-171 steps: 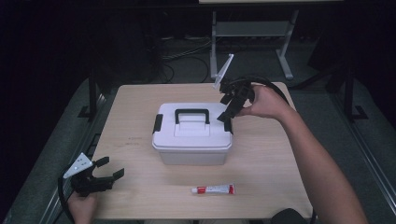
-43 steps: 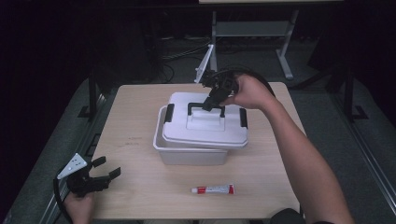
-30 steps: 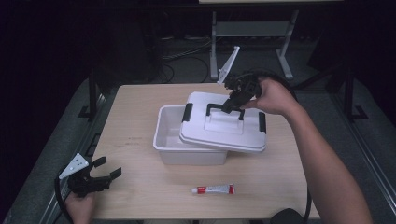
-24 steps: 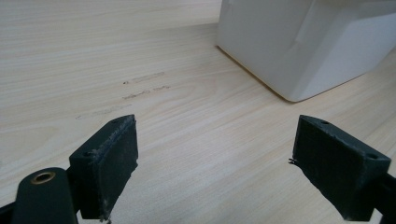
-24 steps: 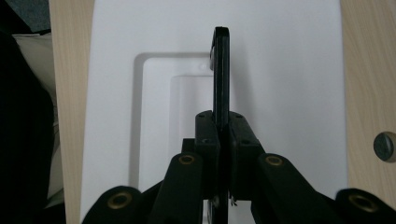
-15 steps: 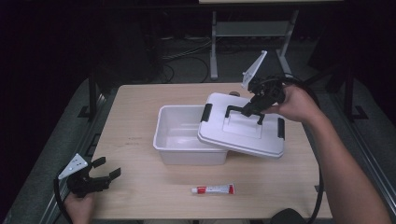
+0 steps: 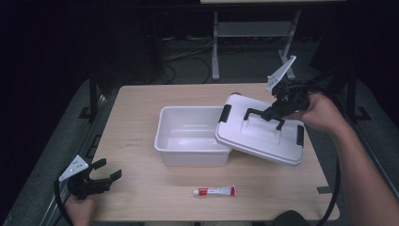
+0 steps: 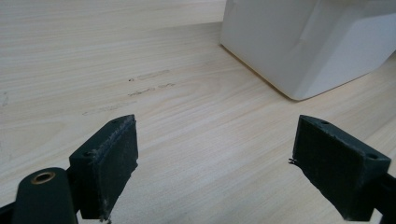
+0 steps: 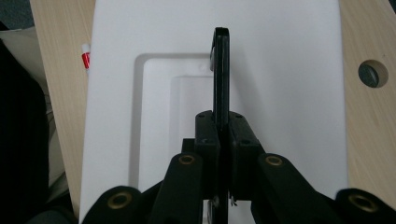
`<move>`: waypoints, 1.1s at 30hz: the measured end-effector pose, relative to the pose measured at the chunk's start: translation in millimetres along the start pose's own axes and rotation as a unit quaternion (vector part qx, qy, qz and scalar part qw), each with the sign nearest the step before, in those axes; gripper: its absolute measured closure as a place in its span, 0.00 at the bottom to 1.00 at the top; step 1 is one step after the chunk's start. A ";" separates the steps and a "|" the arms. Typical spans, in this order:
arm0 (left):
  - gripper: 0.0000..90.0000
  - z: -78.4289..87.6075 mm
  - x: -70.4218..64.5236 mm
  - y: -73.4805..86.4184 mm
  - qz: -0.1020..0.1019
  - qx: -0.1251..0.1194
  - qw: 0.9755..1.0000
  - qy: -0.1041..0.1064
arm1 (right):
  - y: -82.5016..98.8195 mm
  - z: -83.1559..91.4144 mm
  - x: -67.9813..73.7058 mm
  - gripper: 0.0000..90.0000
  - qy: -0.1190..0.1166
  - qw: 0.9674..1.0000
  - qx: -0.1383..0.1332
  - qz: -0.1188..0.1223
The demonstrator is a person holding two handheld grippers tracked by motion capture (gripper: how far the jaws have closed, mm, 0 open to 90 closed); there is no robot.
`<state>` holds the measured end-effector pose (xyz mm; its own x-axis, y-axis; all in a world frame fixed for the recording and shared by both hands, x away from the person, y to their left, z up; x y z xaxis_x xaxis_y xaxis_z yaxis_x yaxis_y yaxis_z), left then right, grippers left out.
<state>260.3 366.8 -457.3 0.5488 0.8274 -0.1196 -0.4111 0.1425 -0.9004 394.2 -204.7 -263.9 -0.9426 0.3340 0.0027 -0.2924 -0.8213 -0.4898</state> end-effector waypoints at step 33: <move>0.15 -2.3 -2.2 0.2 -0.005 0.003 1.000 0.000 | 78.6 4.1 -4.8 0.94 0.019 0.997 -0.001 -0.068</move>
<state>260.7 363.8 -458.2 0.5537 0.8253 -0.1107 -0.4102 0.1547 -0.8988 375.1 -272.8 -298.8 -0.8870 0.4603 0.0359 -0.4173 -0.7659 -0.4891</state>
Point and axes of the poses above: each handheld gripper's, and its own axes: z roughly backward along the jaws, y roughly out of its underside, x roughly to its left, the point moved 2 cm from there along -z, roughly forward along the jaws, and after that the axes turned 2 degrees about -x, right-handed, at the moved point
